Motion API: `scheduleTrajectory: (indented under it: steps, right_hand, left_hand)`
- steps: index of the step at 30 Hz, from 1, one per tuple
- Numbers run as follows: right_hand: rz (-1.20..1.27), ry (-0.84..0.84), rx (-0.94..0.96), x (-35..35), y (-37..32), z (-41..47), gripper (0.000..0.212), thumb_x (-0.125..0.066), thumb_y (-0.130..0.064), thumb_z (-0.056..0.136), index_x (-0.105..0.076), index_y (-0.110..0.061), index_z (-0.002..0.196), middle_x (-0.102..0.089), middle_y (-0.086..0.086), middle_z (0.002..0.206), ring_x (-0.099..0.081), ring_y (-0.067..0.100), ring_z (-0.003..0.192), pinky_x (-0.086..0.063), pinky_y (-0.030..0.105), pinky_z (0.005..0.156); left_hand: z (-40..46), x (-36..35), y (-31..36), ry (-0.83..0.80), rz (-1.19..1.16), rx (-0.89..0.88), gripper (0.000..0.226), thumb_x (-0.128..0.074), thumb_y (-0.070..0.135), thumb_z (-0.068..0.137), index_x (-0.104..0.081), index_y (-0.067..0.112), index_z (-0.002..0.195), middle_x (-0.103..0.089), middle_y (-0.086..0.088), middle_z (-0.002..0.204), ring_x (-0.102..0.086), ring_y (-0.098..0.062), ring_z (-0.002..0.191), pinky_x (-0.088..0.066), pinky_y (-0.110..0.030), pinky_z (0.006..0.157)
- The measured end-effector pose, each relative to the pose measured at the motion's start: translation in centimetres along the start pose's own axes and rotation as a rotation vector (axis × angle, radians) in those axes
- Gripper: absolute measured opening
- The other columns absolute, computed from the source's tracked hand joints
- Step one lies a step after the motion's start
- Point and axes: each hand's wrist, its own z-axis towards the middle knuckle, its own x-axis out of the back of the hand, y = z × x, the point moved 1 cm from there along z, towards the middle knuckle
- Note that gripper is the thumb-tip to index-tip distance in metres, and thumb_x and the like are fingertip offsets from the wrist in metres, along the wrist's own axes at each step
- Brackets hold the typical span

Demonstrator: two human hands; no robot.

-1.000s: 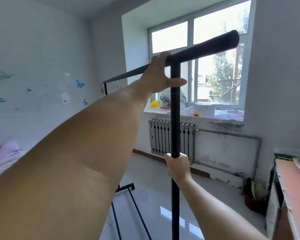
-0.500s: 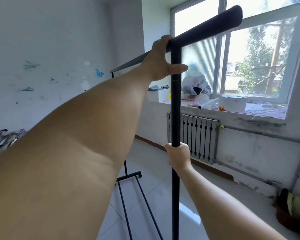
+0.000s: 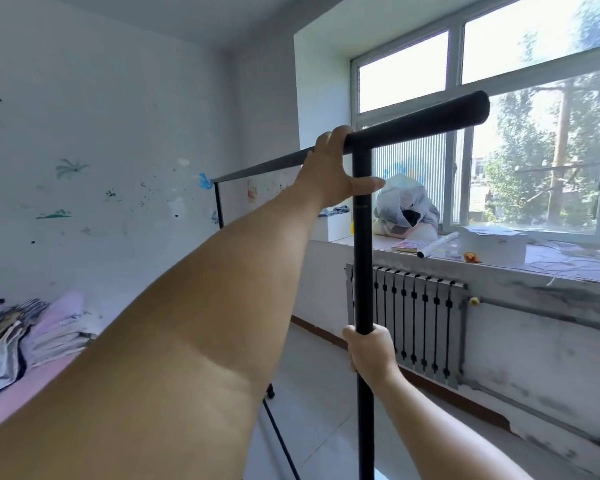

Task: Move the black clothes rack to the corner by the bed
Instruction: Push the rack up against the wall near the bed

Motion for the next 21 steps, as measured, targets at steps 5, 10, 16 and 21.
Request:
scheduleTrajectory:
  steps: [5,10,16,21]
  right_hand:
    - [0.009,-0.018,0.006,-2.3,0.6,4.7,0.026,-0.046,-0.003,0.072,-0.033,-0.015,0.053,-0.032,0.004,0.050,-0.027,0.017,0.043,-0.026,0.027,0.044]
    - [-0.005,-0.041,0.004,-4.1,1.6,9.9,0.022,-0.048,-0.006,0.072,-0.037,-0.013,0.054,-0.036,0.005,0.051,-0.030,0.019,0.044,-0.029,0.027,0.044]
    - [0.024,-0.114,0.016,-6.3,3.0,17.0,0.025,-0.048,-0.008,0.071,-0.036,-0.016,0.051,-0.035,0.000,0.045,-0.030,0.017,0.041,-0.029,0.027,0.043]
    - [0.034,-0.188,-0.014,-7.1,4.0,23.7,0.024,-0.050,-0.010,0.071,-0.036,-0.017,0.053,-0.035,-0.005,0.040,-0.030,0.015,0.039,-0.029,0.025,0.042]
  left_hand:
    - [3.1,-1.4,-4.2,0.018,0.024,0.016,0.085,-0.072,0.047,0.072,-0.029,0.020,0.139,-0.035,-0.006,0.142,-0.040,-0.025,0.128,-0.040,-0.042,0.105]
    - [6.2,-3.0,-7.9,0.035,0.058,0.043,0.086,-0.073,0.049,0.070,-0.029,0.020,0.138,-0.036,-0.005,0.140,-0.042,-0.024,0.126,-0.041,-0.040,0.103]
    - [10.5,-5.5,-12.7,0.059,0.080,0.082,0.085,-0.072,0.048,0.071,-0.028,0.022,0.139,-0.034,-0.004,0.142,-0.042,-0.021,0.124,-0.041,-0.034,0.097]
    - [14.7,-8.3,-16.1,0.048,0.089,0.155,0.081,-0.072,0.048,0.070,-0.030,0.025,0.135,-0.033,-0.003,0.140,-0.040,-0.016,0.112,-0.053,-0.047,0.090]
